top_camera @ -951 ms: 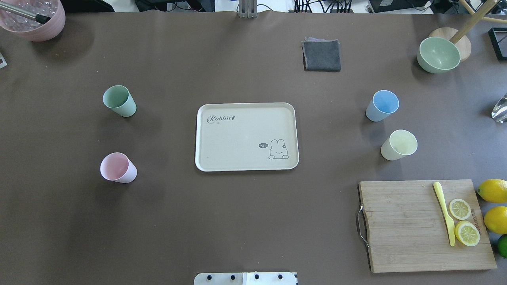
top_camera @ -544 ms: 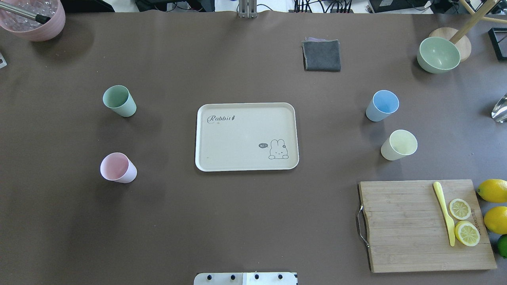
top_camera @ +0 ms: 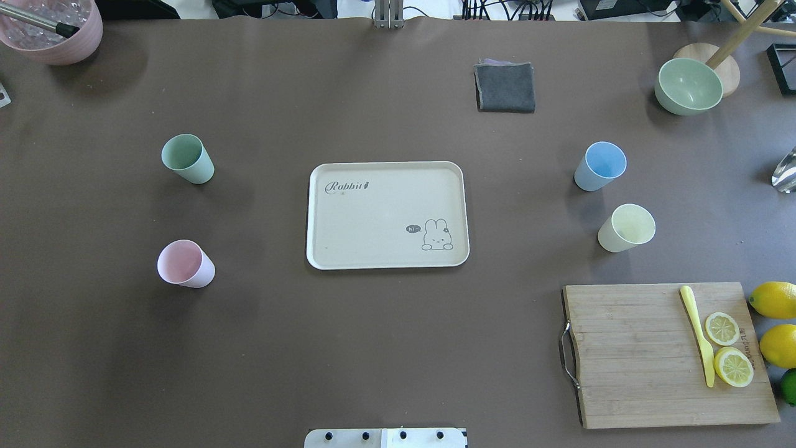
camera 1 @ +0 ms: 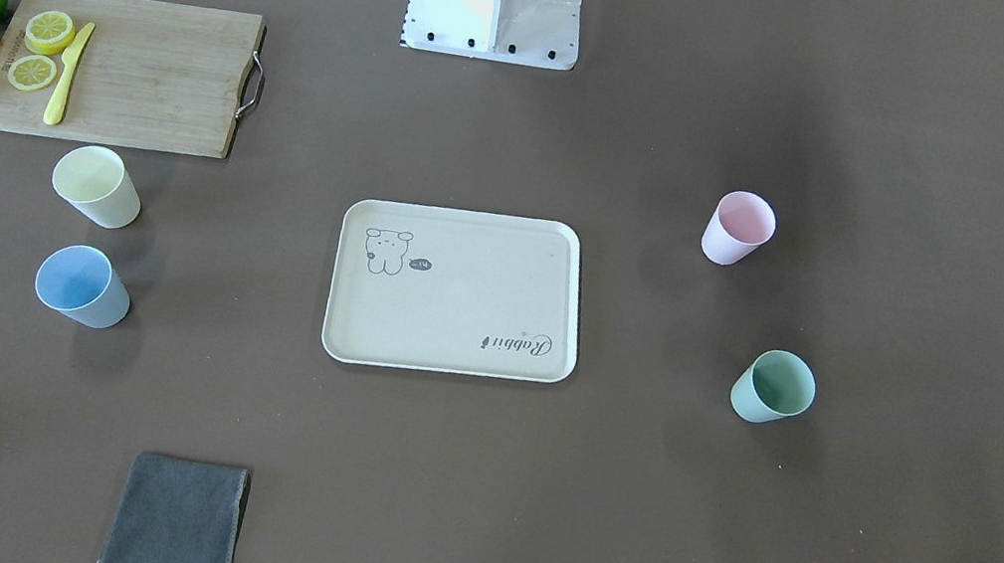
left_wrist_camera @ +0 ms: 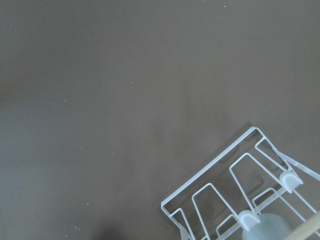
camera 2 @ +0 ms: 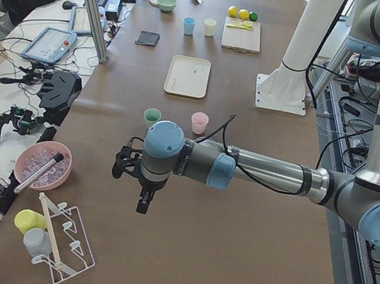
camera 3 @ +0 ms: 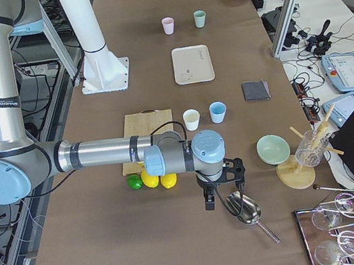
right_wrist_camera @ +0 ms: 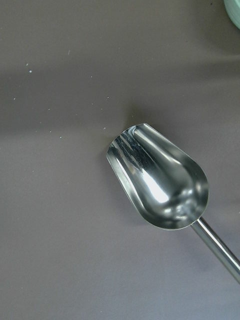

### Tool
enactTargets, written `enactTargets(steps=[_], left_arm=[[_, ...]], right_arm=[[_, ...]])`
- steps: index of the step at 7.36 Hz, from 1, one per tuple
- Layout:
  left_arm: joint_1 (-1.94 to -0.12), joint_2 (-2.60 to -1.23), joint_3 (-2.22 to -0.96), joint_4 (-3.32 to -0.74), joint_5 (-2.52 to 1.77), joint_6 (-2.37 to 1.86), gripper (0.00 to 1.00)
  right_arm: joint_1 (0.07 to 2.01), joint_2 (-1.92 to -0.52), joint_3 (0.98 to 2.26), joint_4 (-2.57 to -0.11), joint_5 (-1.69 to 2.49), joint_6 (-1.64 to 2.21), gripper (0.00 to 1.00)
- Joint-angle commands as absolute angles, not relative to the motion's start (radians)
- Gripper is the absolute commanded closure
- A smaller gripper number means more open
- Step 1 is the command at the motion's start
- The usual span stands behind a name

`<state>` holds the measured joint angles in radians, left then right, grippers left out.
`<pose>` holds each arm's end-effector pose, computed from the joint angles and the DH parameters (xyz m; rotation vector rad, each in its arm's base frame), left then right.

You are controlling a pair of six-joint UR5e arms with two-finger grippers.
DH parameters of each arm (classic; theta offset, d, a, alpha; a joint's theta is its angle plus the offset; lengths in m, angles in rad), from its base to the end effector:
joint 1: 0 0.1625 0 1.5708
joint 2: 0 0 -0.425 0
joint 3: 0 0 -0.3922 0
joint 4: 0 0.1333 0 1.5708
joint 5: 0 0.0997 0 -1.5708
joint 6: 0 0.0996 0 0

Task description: Place all cups on tray

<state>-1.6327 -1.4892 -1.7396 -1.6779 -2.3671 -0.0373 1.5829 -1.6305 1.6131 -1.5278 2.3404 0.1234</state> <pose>-0.0909 -0.4626 0.6010 0.1936 0.7912 -0.0163 0.0697 -0.4675 0.6625 -0.0185 -0.7702 0.1189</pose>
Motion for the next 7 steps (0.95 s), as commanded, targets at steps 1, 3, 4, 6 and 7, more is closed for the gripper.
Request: enactTargets(steps=[1,3,4,6,7], left_arm=[[-1.632,-1.489,-1.767,-1.680,-2.368,-0.029,0.02],[-1.597,-1.511,-1.740,-1.698,-2.368,-0.040,0.02],[-1.595,-1.508,-1.744,-1.722,-2.370,-0.028,0.02],[-1.580,-1.522,-1.717,-1.752,-2.368,-0.035,0.02],[-1.580,-1.523,-1.720,-1.761,-2.367,-0.037,0.02]], right_arm=[[1.547,-1.600,1.620,-1.526,2.355,0.135,0.00],[1.488,-1.562,1.662,-1.526,2.356,0.162,0.00],[1.438,-1.559,1.721,-1.526,2.356,0.219,0.00],[1.321,-1.545,1.813,-1.507,2.349,0.357,0.00],[1.283,-1.546,1.815,-1.423,2.349,0.392,0.00]])
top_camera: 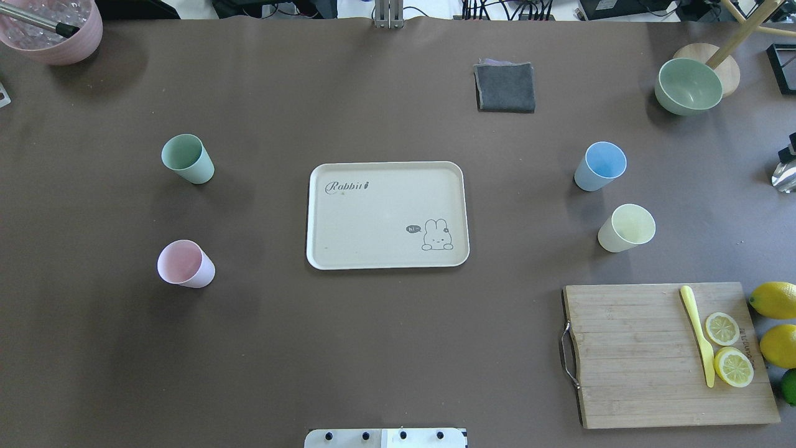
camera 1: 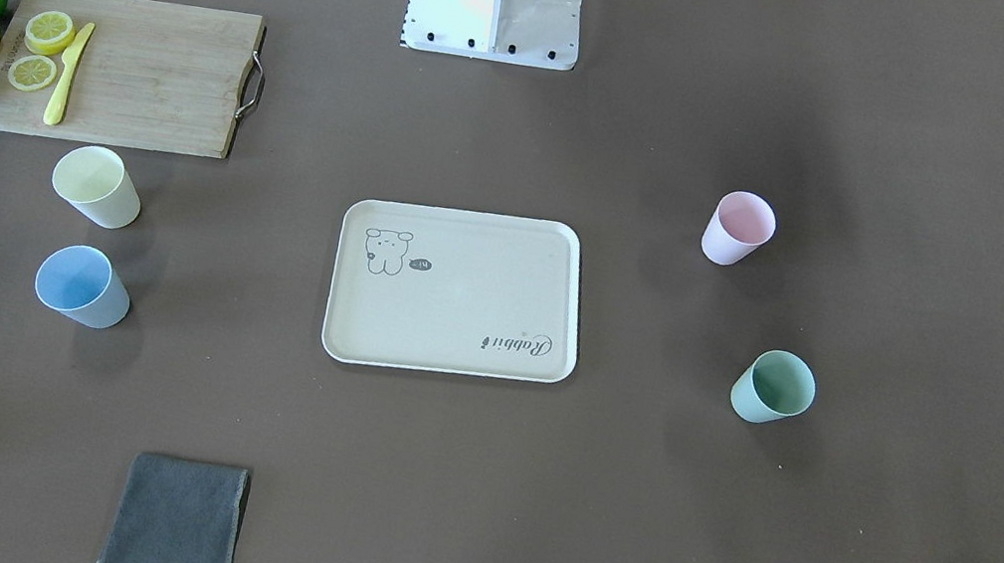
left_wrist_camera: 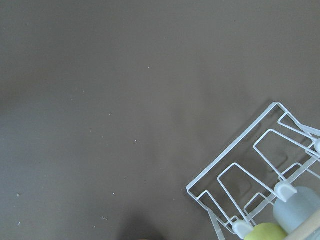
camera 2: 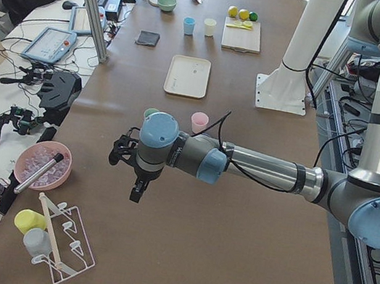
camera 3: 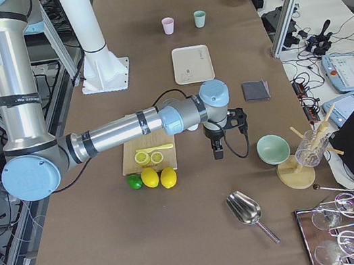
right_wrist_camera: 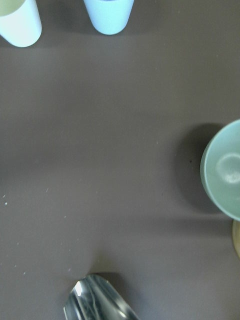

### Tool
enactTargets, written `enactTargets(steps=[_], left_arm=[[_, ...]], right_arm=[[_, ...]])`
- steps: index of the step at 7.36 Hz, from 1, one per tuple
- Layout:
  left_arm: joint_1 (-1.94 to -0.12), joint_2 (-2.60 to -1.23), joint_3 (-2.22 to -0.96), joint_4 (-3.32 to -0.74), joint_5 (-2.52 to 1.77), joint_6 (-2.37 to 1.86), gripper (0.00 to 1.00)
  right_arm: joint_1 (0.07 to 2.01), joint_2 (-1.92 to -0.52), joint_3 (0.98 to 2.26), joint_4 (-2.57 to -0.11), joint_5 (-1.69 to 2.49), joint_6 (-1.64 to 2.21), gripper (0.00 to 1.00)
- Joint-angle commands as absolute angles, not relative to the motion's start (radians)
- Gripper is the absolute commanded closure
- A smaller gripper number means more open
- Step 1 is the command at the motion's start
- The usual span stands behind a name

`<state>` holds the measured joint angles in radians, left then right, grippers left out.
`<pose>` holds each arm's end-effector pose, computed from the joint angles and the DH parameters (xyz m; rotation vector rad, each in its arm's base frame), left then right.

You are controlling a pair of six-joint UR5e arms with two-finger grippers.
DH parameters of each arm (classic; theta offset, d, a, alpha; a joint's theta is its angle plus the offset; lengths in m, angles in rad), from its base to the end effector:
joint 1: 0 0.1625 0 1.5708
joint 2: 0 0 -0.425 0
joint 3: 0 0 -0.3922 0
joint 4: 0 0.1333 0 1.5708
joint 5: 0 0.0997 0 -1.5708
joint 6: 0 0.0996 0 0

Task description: Place all cups on tray

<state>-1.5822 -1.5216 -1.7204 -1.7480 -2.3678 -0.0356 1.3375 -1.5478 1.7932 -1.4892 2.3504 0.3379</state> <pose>-0.0676 -0.4835 0.5873 0.2530 0.7946 0.0664 -0.0557 -0.5083 0.5272 0.0799 -0.8280 -0.0289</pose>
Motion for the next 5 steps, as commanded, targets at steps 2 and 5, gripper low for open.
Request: enactTargets(steps=[2,5], left_arm=[[-1.580,-1.522,-1.720,-1.781,-2.368,-0.038,0.02],[-1.578,-1.517,-1.720,-1.781,-2.370,-0.037,0.02]], right_arm=[[1.156,-1.551,1.813,-1.263,2.292,0.631,0.00],[1.020,-1.531,1.830,-1.258,2.221,0.782,0.00]])
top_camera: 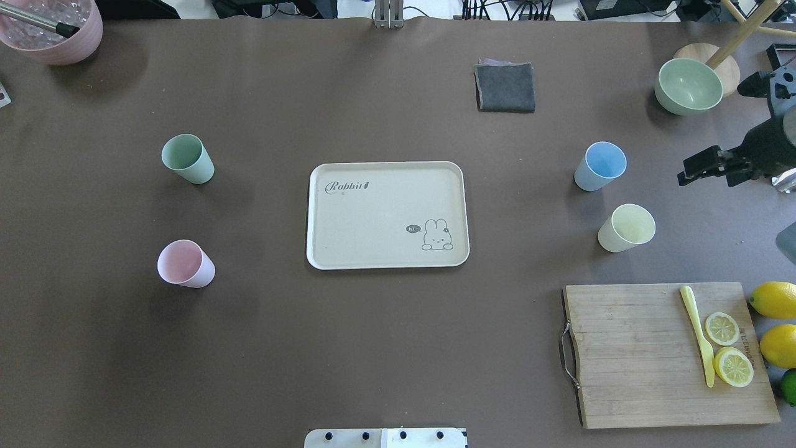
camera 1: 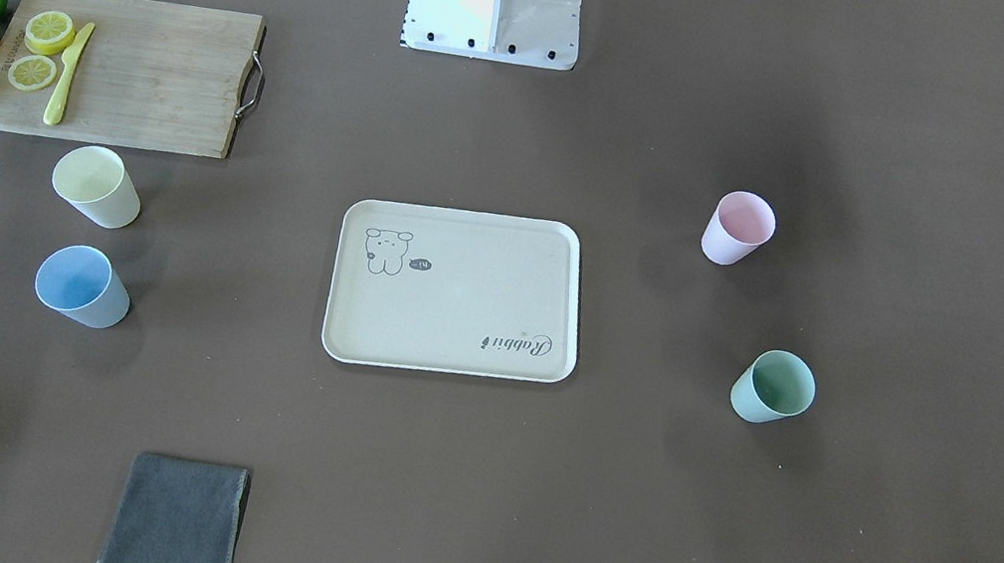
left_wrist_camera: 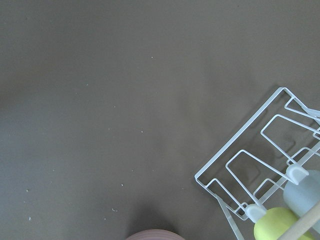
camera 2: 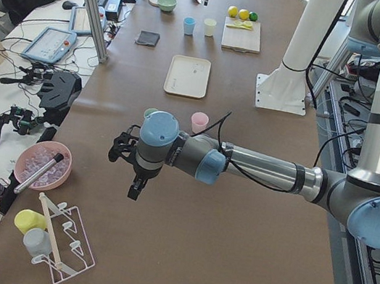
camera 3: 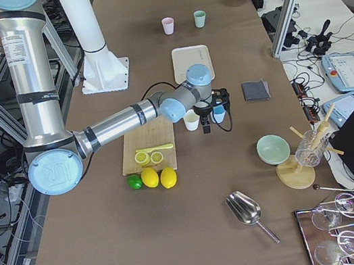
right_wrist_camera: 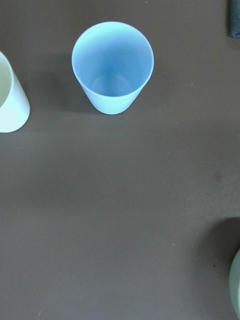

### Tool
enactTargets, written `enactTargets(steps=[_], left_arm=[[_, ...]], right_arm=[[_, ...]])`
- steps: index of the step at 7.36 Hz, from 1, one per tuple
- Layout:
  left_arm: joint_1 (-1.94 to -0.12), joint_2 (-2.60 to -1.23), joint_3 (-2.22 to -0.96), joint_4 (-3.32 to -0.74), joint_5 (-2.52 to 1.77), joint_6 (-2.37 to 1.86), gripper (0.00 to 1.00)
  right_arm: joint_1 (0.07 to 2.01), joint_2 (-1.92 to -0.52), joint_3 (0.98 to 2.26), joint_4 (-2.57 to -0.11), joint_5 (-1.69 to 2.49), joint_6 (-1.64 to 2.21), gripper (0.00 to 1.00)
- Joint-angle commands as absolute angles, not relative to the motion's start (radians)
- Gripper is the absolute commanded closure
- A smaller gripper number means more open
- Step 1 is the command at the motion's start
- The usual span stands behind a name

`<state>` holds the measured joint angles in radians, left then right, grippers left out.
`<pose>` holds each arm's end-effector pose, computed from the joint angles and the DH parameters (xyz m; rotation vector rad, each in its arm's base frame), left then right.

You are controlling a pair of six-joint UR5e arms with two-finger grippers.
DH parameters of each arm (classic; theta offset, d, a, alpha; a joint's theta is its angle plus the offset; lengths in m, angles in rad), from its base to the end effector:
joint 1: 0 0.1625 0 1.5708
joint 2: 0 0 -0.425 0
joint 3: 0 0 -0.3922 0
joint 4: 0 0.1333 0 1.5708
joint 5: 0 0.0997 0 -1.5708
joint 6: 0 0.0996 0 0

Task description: Place all cups on tray

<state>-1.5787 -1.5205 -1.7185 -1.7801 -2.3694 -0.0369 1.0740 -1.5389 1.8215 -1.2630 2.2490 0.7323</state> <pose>-0.0658 -0.4845 0.5850 0.2786 0.7960 0.0803 -0.1838 -0.4875 0.4868 0.0839 -0.8632 0.0204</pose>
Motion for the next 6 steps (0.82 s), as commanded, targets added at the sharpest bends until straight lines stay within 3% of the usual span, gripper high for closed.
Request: enactTargets(steps=[1,6], left_arm=[[-1.578,-1.516,-1.720,-1.781,-2.370,-0.035,0.02],[-1.578,-1.516,-1.723,-1.781,-2.370,-0.038,0.02]], right_arm=[[0.997,-1.532,1.839,-1.258,2.218,0.787,0.00],[0.916,-1.543,1.829,-1.258,2.189,0.813,0.00]])
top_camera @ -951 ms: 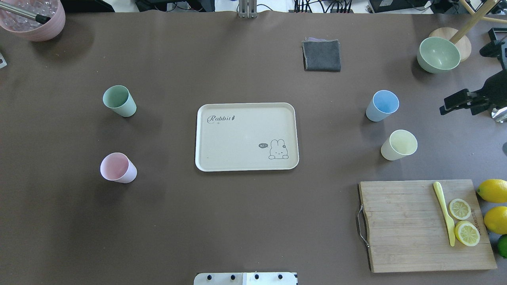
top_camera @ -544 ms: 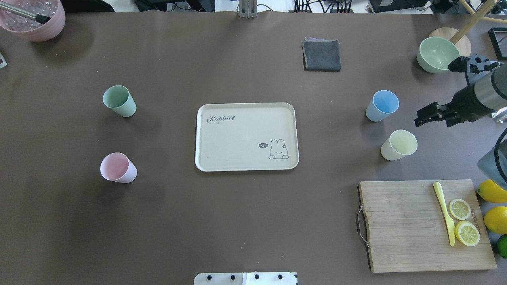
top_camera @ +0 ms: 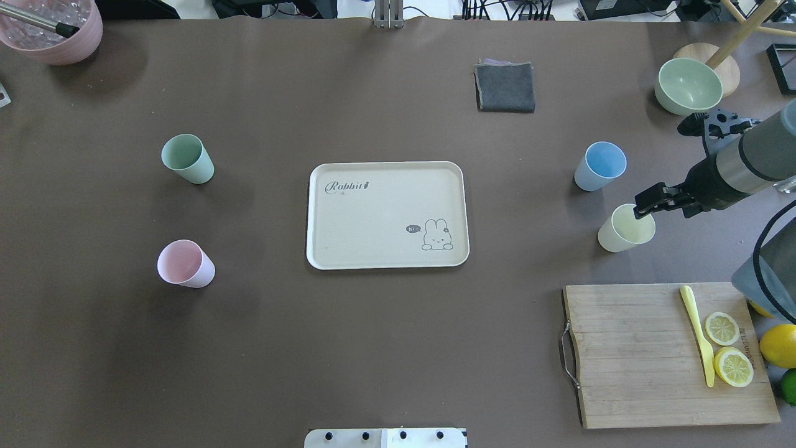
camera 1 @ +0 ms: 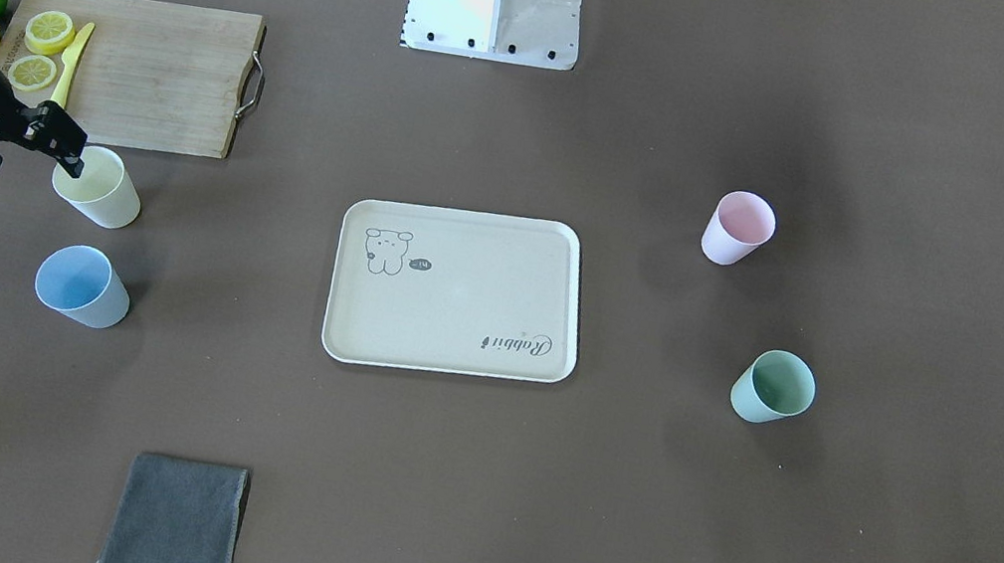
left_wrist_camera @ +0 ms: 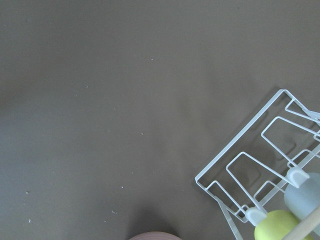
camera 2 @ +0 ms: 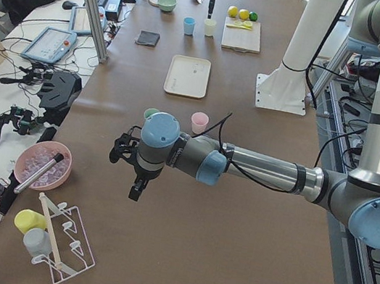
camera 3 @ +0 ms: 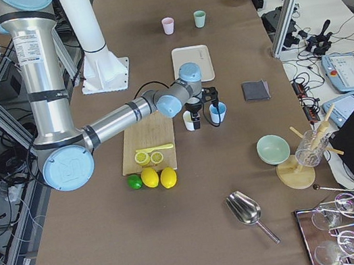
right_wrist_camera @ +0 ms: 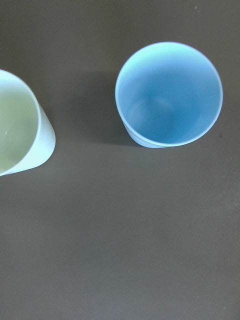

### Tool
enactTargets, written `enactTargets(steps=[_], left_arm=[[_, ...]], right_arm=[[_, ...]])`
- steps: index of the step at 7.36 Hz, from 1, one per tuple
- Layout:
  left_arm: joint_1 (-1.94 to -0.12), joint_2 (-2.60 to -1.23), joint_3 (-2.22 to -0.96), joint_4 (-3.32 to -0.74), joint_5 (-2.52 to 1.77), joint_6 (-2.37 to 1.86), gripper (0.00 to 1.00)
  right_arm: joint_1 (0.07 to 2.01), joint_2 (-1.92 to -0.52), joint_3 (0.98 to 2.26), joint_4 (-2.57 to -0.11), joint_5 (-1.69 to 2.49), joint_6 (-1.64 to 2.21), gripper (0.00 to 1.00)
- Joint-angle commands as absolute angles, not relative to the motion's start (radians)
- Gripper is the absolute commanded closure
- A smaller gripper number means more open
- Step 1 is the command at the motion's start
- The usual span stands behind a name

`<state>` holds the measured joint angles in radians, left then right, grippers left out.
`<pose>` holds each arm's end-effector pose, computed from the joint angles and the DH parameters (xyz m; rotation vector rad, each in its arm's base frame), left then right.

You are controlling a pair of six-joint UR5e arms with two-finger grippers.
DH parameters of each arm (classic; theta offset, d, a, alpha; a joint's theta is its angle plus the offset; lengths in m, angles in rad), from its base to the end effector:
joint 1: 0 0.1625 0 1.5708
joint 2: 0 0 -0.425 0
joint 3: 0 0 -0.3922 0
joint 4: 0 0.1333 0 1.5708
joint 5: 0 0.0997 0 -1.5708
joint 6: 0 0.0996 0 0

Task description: Place all cups on tray

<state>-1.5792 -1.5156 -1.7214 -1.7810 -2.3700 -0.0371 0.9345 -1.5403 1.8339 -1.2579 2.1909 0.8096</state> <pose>-0.0660 -0.4824 0.5857 0.2776 0.7966 0.0793 -0.2463 -0.4602 0.4836 0.0424 -0.8373 -0.0250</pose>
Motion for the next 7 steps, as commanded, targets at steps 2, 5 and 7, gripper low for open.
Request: enactTargets(steps=[2,5,7], left_arm=[[-1.578,-1.519,-1.723,-1.781,-2.368,-0.038,0.02],[-1.578,-1.520,-1.721,-1.781,-2.370,-0.037,0.02],[-1.578,-1.528,-1.720,-1.781,-2.368,-0.038,0.02]], right_arm=[[0.890,-1.542,1.810,-1.258,2.189,0.813,0.00],[0.885,-1.537,1.796,-1.259,2.184,0.813,0.85],[0.882,-1.522,1.787,-1.259,2.183,0.818,1.00]])
